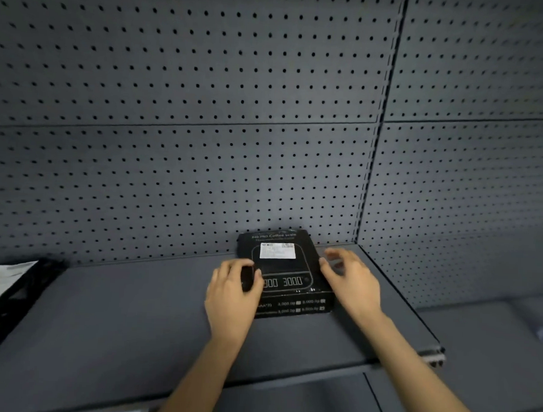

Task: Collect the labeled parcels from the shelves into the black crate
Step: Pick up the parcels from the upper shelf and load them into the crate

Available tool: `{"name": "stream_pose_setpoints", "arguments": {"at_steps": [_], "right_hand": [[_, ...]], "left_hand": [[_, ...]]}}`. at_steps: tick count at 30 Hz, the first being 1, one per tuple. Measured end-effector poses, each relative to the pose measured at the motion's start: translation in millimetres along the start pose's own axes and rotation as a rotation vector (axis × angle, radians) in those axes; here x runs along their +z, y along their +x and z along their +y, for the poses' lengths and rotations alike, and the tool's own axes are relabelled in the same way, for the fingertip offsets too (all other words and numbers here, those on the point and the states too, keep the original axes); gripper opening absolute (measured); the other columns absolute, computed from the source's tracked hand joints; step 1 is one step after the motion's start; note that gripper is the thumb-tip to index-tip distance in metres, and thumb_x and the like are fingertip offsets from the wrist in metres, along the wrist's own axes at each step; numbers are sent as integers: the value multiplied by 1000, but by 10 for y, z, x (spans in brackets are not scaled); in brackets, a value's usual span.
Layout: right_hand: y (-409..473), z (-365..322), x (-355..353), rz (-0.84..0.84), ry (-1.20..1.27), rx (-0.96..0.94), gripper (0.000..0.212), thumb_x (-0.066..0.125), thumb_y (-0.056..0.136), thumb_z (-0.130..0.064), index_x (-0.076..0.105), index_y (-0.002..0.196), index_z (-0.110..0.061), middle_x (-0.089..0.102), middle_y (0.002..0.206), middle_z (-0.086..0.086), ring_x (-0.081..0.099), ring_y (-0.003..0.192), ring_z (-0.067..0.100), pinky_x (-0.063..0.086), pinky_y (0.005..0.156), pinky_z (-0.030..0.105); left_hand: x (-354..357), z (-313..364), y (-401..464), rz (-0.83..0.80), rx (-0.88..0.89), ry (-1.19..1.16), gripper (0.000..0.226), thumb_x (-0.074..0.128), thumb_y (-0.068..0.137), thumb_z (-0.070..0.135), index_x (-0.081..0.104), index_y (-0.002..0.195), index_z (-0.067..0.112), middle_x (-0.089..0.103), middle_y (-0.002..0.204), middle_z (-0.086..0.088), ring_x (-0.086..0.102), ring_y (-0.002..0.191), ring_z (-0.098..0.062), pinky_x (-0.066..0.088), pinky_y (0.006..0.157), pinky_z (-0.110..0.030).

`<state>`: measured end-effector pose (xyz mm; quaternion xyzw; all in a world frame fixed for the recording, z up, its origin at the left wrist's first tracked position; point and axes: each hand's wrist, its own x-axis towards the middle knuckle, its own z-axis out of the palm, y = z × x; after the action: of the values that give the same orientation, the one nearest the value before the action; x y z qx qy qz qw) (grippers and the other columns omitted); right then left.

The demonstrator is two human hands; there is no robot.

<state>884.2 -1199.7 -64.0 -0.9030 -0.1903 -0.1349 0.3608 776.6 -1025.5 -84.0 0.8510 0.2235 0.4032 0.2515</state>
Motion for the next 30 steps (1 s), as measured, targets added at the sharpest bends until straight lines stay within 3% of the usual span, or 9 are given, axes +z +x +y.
{"name": "stream_pose_setpoints", "arguments": {"at_steps": [4, 6, 9, 16, 21, 24, 27, 30], "right_hand": [[-287, 43, 30, -40, -7, 60, 35, 46, 92, -49, 61, 117, -29, 62, 114, -9, 60, 104, 17, 49, 83, 32], [-361, 0, 30, -59, 44, 66, 36, 46, 94, -46, 59, 123, -29, 62, 117, -9, 60, 103, 14, 46, 81, 28], [-421, -110, 0, -34, 111, -15, 28, 52, 93, -39, 60, 119, -34, 59, 117, -16, 57, 99, 6, 43, 79, 24], [-413, -154, -30, 23, 136, -78, 27, 57, 90, -28, 60, 117, -33, 62, 111, -14, 55, 102, 10, 42, 77, 25], [-278, -189, -313, 125, 163, -151, 23, 59, 89, -26, 63, 110, -34, 62, 97, -17, 53, 91, 5, 36, 68, 12], [-201, -290, -408, 100, 145, -240, 19, 59, 90, -29, 65, 107, -33, 63, 104, -19, 53, 94, 3, 35, 74, 8], [-167, -469, -404, 95, 160, -351, 21, 55, 90, -37, 65, 108, -32, 62, 115, -21, 50, 104, 1, 40, 83, 15], [-136, -638, -379, 47, 188, -449, 32, 46, 88, -48, 63, 111, -33, 61, 117, -22, 48, 107, -3, 42, 86, 18]], "left_hand": [[5, -16, 2, -29, -43, -72, 24, 60, 85, 32, 61, 108, 25, 58, 108, 6, 49, 99, -11, 41, 72, -27], [17, -22, -2, -36, -24, -108, 23, 61, 84, 27, 63, 106, 22, 59, 107, 4, 50, 99, -13, 38, 73, -25], [13, -18, -10, -19, -19, -121, 22, 64, 82, 22, 64, 104, 21, 61, 104, 3, 48, 96, -13, 36, 76, -25], [-47, 31, -58, -46, -12, -147, 22, 67, 79, 23, 66, 101, 23, 62, 103, 5, 49, 95, -16, 38, 78, -26], [-104, 52, -158, -157, 54, -235, 19, 63, 84, 25, 63, 103, 27, 59, 105, 13, 51, 95, -10, 45, 81, -29], [-228, -29, -93, -247, 48, -258, 19, 61, 86, 22, 62, 103, 28, 59, 102, 13, 56, 91, -4, 50, 81, -29], [-396, -63, 21, -365, 48, -145, 19, 60, 86, 25, 58, 104, 32, 60, 100, 12, 58, 88, 1, 49, 76, -22], [-565, -60, 234, -296, 123, 31, 24, 57, 87, 31, 57, 111, 32, 60, 111, 12, 56, 103, -8, 47, 81, -29]]}}
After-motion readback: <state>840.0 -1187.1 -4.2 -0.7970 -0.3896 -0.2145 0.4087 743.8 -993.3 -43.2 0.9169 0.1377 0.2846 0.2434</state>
